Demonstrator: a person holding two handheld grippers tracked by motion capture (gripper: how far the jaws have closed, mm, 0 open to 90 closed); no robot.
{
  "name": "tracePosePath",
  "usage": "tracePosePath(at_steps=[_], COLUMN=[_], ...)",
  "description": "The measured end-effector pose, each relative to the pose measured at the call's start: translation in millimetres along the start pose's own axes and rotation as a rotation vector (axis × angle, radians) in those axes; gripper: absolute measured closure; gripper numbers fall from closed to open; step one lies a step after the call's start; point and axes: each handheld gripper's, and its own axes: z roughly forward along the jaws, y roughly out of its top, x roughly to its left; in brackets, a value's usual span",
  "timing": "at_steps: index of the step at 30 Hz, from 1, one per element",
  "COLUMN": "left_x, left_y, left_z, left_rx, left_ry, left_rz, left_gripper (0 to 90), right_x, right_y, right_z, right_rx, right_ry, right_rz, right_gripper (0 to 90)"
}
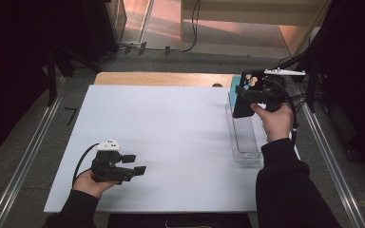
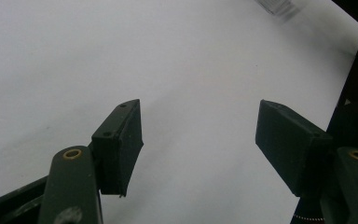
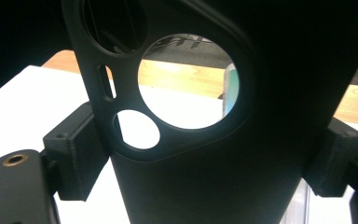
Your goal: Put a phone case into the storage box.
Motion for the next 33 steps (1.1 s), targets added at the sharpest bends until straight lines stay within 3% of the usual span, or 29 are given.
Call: tracePosePath(at_steps=[12,18,27,33], left_x=[0.5,-0.2,0.0,0.0], left_y=[-0.1,0.3,0.5,1.1], left_z=[1.8,2.3,3.0,3.9], left_rx=[0.006,0.013,0.009,0.01], left_ry=[0.002,0.001,-0.003,-0.006], left_rz=[0.002,0.011,0.008,0.008], left_gripper=[31.4,31.5,31.4,31.4], right_x=[-27.9,-43.1,-45.4,-44.4], right_y=[-0.7,-7.3,-15.2,-19.7], right_z=[40.5,64.7,86.2,97.4], right_rx=[0.01,0.051,0.1,0.122], right_ry=[-0.078,-0.088,-0.147,-0.159], right_rz=[0.029,0.087,0.09,0.099], right_gripper=[13.1,13.0,12.6,12.6])
